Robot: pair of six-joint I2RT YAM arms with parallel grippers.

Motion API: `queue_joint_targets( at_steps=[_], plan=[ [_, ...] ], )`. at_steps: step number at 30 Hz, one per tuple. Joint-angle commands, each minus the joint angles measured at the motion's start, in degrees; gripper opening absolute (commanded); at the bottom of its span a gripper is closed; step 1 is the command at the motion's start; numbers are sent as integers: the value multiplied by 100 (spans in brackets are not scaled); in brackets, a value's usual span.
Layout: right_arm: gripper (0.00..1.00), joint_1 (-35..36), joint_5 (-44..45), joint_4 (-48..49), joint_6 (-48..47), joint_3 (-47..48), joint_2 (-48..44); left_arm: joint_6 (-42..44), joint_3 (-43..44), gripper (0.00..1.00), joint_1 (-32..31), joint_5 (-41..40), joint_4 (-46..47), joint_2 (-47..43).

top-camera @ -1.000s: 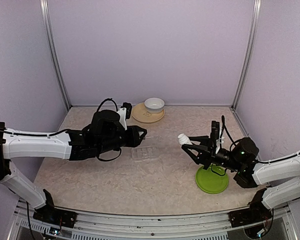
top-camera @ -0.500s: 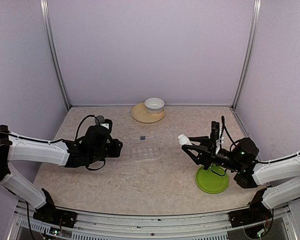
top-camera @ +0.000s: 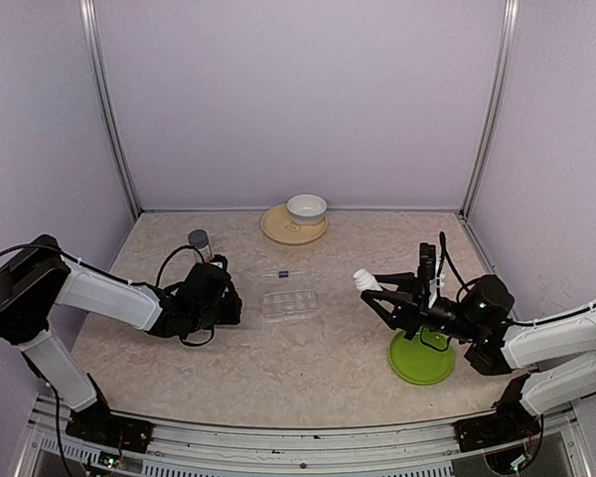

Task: Sort the pills into containers
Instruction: Place the lid of the pill bottle at the center of the board.

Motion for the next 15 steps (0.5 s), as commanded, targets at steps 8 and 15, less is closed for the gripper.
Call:
queue_joint_targets(
  at_steps=[8,15],
  plan=[
    [0,51,16,167,-7,-56,-33,48,-30,37,65,295,324,440],
    [0,51,47,129,-28,-23,5,22,-59,38,65,251,309,402]
  ],
)
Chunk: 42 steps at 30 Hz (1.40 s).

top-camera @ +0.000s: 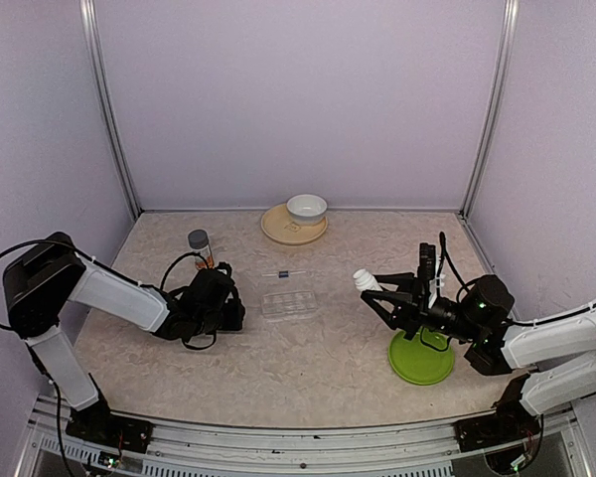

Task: Sort the pills into containers
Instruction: Place the lid of the pill bottle at the center of the board, then pour the pill into the compartment of the pill container.

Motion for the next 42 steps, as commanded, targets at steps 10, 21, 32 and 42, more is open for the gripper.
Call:
queue_joint_targets(
  at_steps=[10,21,32,42],
  plan=[
    [0,43,145,-420,-370,275,205,122,74,64,48,39,-103,-728],
    [0,-36,293,238,-874,628,1444,293,131,80,48,247,-504,-1780],
    [0,-41,771,1657,-1352,1069,2997,473,-78,86,126,252,-843,-2625],
    [0,-45,1195,2344,-1447,1443,4082,621,-189,98,197,235,-1078,-3182]
  ],
)
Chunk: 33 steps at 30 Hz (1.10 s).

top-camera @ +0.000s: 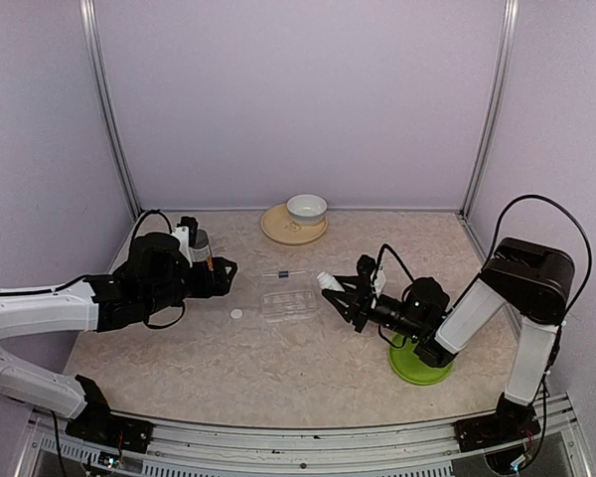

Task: Sort the pills into containers
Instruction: Pour the pill into the compartment of the pill container.

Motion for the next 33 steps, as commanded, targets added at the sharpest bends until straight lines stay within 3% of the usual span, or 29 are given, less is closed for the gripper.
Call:
queue_joint_targets(
  at_steps=[1,9,33],
  plan=[
    [0,-39,296,599,-118,198,380,173,-77,99,84,45,-145,-263],
    [0,-39,493,754,-142,359,901,458,-156,99,112,153,-141,-499],
    [0,-48,580,339,-127,882,1761,921,-1246,99,120,329,1487,-816]
  ],
)
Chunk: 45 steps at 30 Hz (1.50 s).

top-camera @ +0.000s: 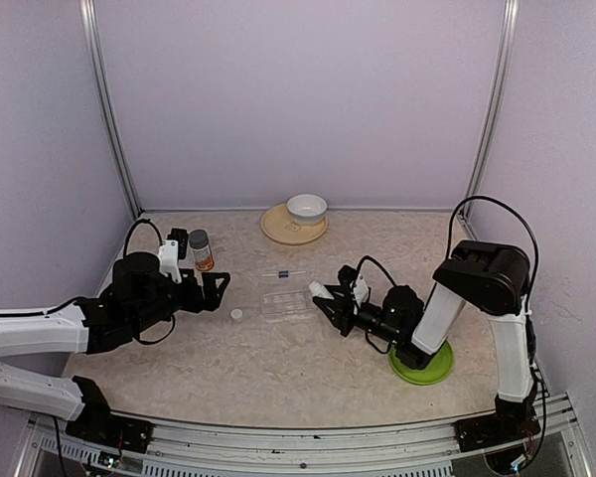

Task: Sort the pills into containers
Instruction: Pour the pill into the compartment of the pill container.

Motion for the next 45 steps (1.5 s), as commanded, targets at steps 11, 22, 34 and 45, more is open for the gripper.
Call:
queue_joint_targets(
  at_steps=[11,22,34,45],
  plan=[
    [0,-36,180,-222,-41,81,189,308,-536,99,42,90,960,-99],
    [0,-34,131,-752,-70,43,-24,299,-719,99,42,37,1186,-95],
    [0,-42,255,-1030,-70,-3,-151,281,-769,99,42,-50,1205,-177],
    [0,-36,354,-1449,-70,140,-237,284,-795,99,41,-59,1202,-236]
  ],
)
